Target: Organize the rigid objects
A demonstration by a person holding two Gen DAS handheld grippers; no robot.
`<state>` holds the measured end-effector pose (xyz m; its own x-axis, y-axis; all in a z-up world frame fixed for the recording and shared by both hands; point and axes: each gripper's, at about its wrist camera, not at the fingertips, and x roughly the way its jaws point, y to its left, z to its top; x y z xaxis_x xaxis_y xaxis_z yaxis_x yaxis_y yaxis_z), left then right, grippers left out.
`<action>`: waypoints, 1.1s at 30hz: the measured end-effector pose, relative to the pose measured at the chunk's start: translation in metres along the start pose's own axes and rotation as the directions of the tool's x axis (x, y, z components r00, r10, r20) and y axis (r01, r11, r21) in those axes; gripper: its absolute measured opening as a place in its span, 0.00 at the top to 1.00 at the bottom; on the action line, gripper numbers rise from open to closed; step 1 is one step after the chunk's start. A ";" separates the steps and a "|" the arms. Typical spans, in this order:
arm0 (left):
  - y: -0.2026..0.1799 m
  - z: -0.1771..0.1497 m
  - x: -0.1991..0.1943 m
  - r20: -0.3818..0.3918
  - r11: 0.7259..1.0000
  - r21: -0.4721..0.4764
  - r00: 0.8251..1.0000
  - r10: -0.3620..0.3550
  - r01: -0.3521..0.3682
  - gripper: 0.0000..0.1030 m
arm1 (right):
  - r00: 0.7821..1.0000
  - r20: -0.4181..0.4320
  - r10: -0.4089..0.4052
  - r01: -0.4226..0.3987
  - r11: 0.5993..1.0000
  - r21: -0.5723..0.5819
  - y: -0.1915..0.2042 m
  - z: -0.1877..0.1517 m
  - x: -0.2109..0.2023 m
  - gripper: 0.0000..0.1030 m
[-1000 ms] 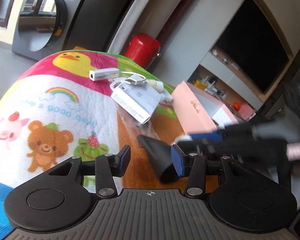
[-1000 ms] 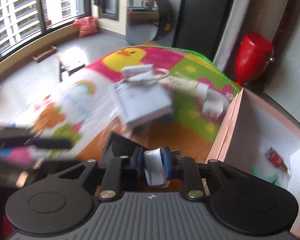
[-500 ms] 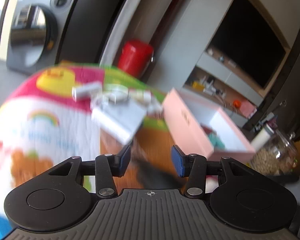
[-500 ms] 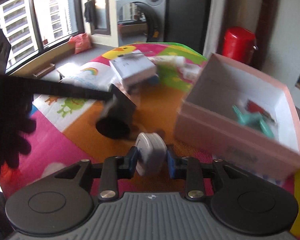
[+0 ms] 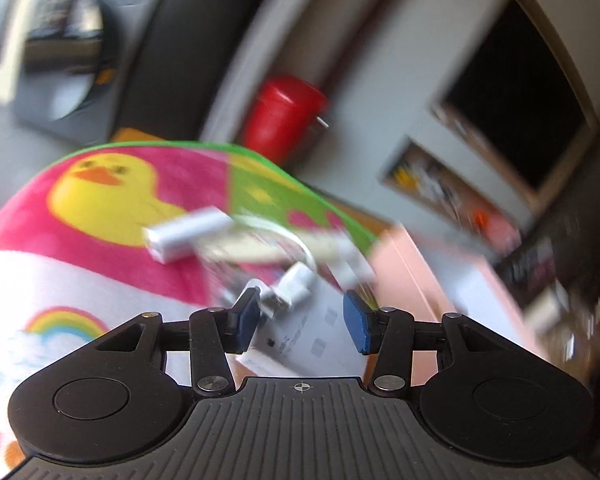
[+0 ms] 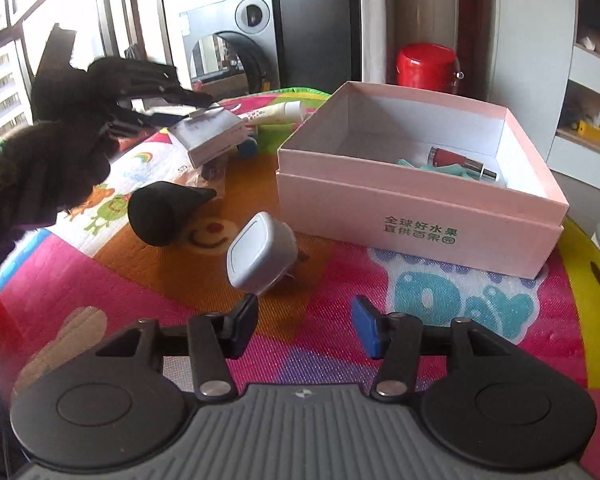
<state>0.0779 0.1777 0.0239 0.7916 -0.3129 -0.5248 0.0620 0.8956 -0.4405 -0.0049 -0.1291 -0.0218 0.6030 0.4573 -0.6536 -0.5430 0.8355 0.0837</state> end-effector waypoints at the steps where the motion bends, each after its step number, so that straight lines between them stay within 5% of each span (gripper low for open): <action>1: -0.010 -0.006 0.001 -0.031 0.998 0.067 0.999 -0.014 0.016 0.53 | 1.000 0.008 0.008 -0.008 1.000 -0.004 0.000 -0.001 -0.001 0.50; 5: -0.044 -0.035 -0.005 -0.113 0.961 0.268 0.993 -0.045 0.074 0.55 | 0.999 0.027 0.044 -0.043 0.999 -0.028 0.005 -0.001 -0.004 0.48; 11: -0.060 -0.063 -0.026 -0.210 0.940 0.306 0.974 -0.091 0.154 0.57 | 0.999 0.013 0.049 -0.049 0.999 -0.022 0.006 0.000 0.001 0.47; 15: -0.066 -0.079 -0.050 -0.205 0.929 0.348 0.977 -0.052 0.122 0.57 | 0.999 0.003 0.039 -0.039 0.999 -0.013 0.004 -0.001 0.005 0.47; 18: -0.063 -0.077 -0.066 -0.138 0.939 0.344 0.990 0.035 0.014 0.56 | 0.999 0.012 0.036 -0.035 0.999 -0.011 0.003 -0.003 0.006 0.45; 22: -0.045 -0.062 -0.096 -0.053 0.979 0.197 0.996 0.067 -0.056 0.56 | 0.999 0.026 0.023 -0.022 0.999 -0.037 0.009 -0.007 0.008 0.39; 27: -0.016 -0.059 -0.093 -0.114 0.997 -0.071 0.993 -0.036 0.028 0.56 | 1.000 0.026 0.018 -0.017 0.998 -0.056 0.014 -0.008 0.009 0.33; 33: -0.030 -0.074 -0.060 -0.168 0.998 -0.067 0.985 -0.030 0.019 0.42 | 1.000 0.020 0.019 -0.017 0.997 -0.069 0.017 -0.008 0.010 0.30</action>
<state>-0.0168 0.1463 0.0144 0.6760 -0.3883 -0.6263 0.0363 0.8664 -0.4980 -0.0130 -0.1132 -0.0330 0.6041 0.4788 -0.6371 -0.5923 0.8046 0.0430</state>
